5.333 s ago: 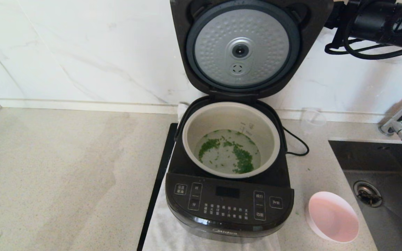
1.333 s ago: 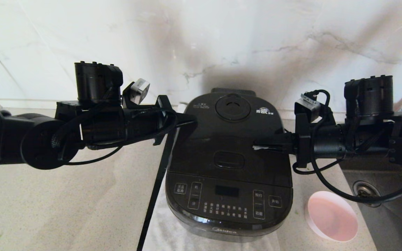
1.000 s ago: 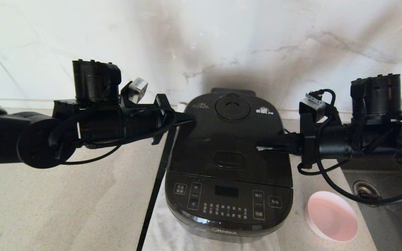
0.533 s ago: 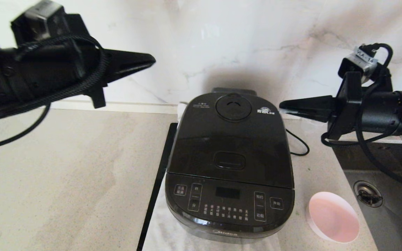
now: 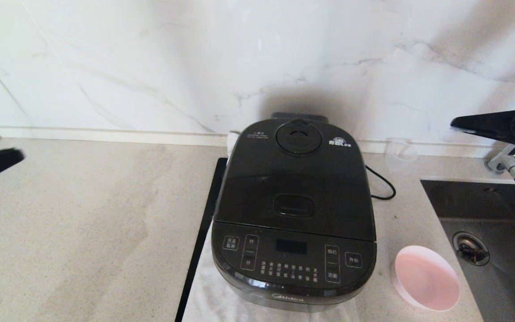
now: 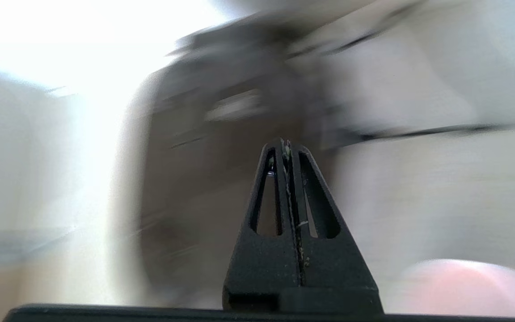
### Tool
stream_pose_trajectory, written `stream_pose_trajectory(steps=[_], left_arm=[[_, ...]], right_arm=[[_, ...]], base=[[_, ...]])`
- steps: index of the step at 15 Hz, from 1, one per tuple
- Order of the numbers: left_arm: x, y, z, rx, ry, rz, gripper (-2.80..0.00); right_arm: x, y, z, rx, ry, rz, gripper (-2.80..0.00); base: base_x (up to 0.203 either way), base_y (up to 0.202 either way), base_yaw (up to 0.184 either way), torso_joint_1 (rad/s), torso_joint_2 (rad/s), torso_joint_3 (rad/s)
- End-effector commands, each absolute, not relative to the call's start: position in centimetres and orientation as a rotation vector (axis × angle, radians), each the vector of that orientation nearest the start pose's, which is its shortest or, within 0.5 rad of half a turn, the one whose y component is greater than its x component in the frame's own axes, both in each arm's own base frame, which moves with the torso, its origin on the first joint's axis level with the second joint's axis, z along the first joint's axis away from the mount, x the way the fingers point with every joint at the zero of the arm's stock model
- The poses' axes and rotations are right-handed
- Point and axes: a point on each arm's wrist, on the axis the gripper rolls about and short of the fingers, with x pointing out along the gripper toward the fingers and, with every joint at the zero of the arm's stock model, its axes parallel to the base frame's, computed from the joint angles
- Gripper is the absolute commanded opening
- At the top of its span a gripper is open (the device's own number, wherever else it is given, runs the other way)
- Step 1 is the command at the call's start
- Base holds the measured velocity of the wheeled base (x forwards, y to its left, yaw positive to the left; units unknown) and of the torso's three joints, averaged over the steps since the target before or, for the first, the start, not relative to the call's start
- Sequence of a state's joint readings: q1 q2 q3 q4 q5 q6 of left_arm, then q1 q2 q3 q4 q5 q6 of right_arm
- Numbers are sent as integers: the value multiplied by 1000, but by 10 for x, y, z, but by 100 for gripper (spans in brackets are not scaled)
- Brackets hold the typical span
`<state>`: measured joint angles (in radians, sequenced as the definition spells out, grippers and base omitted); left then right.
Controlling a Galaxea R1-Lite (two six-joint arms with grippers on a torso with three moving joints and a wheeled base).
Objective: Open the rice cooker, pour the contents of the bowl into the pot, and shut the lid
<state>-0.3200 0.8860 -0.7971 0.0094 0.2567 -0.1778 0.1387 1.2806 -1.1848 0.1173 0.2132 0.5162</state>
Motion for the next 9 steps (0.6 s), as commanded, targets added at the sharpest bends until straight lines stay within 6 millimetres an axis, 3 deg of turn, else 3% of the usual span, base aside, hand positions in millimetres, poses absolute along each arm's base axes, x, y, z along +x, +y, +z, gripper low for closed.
stream_pose_trajectory(steps=[1,3,6,7,9], left_arm=[[27,3,244,-43,-1,163,-280],[-2,9,205,-1,-28,283,-280],[-31,9,160,10,-101,321,-280],[-38,9,140,14,-126,296,-280],[-31,7,99,35,-76,243,-280]], right_arm=[[160,17,326,364,164,-62,-280],[127,10,322,282,114,-158,-280],[74,3,318,227,57,-183,-280],[53,0,314,219,50,-186,-280],[24,-4,302,208,61,-187,-280]], base=[[0,0,0,0,0,0],[0,0,0,0,0,0],[0,0,0,0,0,0],[0,0,0,0,0,0],[0,0,0,0,0,0]])
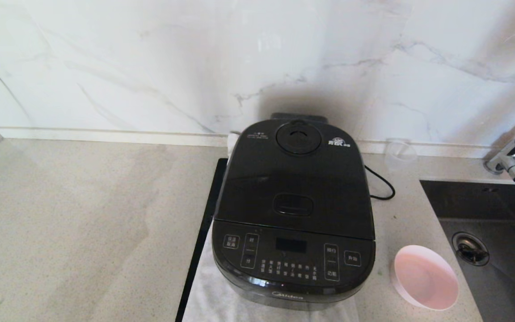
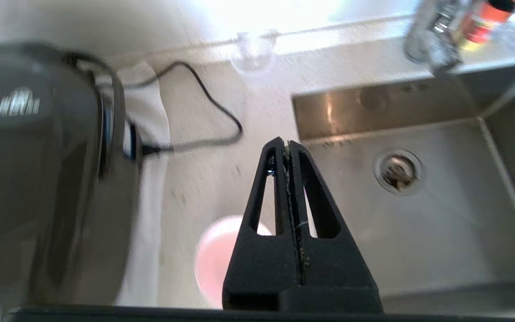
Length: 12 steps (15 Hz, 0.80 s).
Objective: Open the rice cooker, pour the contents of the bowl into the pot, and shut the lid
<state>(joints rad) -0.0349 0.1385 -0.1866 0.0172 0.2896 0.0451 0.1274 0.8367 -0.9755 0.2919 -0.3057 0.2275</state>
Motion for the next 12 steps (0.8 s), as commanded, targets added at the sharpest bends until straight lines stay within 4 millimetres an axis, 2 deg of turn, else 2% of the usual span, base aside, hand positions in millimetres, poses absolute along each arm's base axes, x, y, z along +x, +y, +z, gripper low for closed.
stream_pose_trajectory(steps=[1,3,4,7,9,12], left_arm=[[-27,6,88,42,-45,198,-280],[-25,1,81,50,-12,-3,-280],[-25,0,76,66,34,-60,-280],[-25,0,74,74,45,-51,-280],[-25,0,75,54,43,-48,-280],[-25,0,75,52,43,-47,-280]], right_arm=[[12,-5,293,196,76,-184,-280],[8,-5,276,92,133,-154,-280],[9,-4,274,62,142,-102,-280],[15,2,273,83,195,136,-280],[32,8,273,144,275,265,-280],[72,16,270,212,419,366,-280]], base=[[0,0,0,0,0,0],[0,0,0,0,0,0],[0,0,0,0,0,0],[0,0,0,0,0,0],[0,0,0,0,0,0],[0,0,0,0,0,0]])
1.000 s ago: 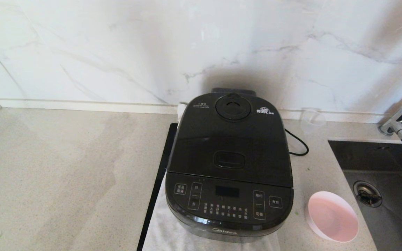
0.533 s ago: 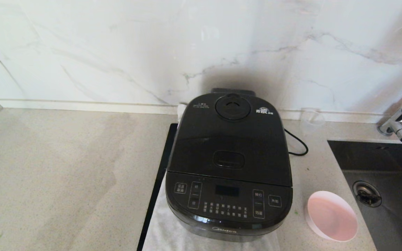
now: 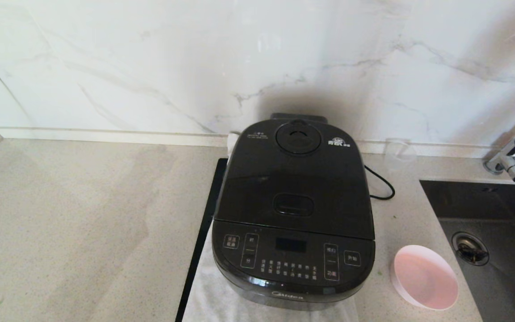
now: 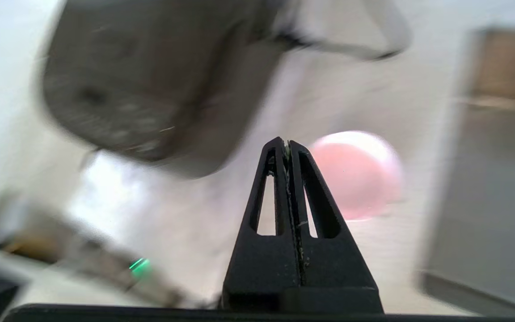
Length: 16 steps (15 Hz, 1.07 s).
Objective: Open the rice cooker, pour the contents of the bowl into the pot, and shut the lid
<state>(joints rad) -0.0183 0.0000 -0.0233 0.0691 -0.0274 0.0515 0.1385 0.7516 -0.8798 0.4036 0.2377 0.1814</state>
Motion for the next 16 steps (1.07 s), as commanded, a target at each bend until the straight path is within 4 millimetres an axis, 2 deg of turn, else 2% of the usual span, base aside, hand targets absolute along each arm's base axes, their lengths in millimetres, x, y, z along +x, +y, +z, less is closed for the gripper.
stream_pose_trajectory(steps=[1,3,7,9,11,16], left_arm=[[-25,0,75,50,43,-47,-280],[-25,0,75,50,43,-47,-280],[-25,0,75,52,43,-47,-280],[-25,0,75,52,43,-47,-280],[-25,0,75,52,43,-47,-280],[-25,0,75,52,43,-47,-280]], right_arm=[[90,20,269,243,463,379,-280],[120,35,271,324,533,435,-280],[143,84,269,391,689,635,-280],[150,103,264,405,763,673,-280],[155,110,260,398,792,685,-280],[147,131,262,362,830,786,-280]], base=[[0,0,0,0,0,0],[0,0,0,0,0,0],[0,0,0,0,0,0],[0,0,0,0,0,0],[0,0,0,0,0,0],[0,0,0,0,0,0]])
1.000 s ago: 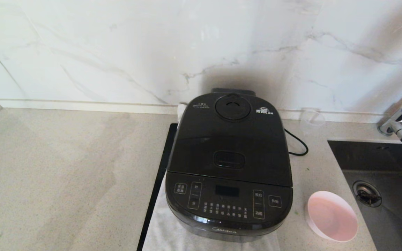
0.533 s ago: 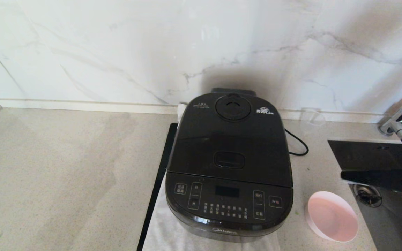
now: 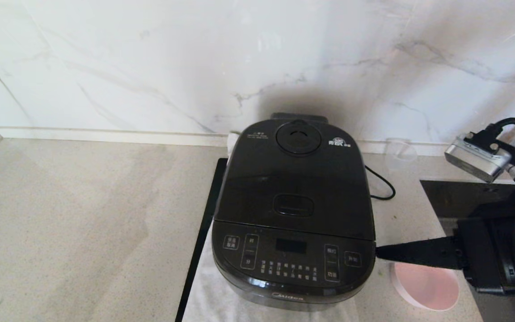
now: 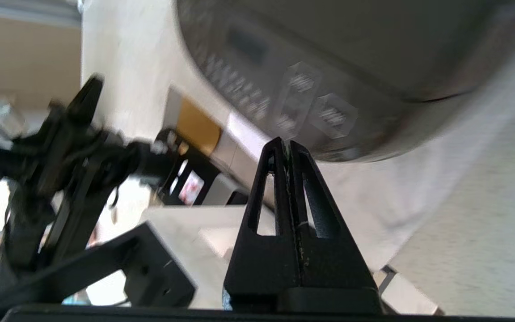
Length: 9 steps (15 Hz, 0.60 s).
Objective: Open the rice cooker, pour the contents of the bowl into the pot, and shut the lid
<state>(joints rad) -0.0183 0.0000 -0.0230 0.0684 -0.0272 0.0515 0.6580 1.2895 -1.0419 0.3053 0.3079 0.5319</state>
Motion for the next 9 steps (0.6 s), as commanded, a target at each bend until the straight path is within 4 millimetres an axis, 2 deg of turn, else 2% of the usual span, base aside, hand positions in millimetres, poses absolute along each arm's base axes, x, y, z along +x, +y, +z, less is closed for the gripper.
stream_pose_trajectory(steps=[1,4,9], left_arm=[[-25,0,75,52,43,-47,-280],[-25,0,75,51,43,-47,-280],[-25,0,75,52,43,-47,-280]], right_arm=[[147,135,259,352,845,797,-280],[147,147,252,323,890,819,-280],[146,152,249,313,908,833,-280]], base=[[0,0,0,0,0,0],[0,0,0,0,0,0],[0,0,0,0,0,0]])
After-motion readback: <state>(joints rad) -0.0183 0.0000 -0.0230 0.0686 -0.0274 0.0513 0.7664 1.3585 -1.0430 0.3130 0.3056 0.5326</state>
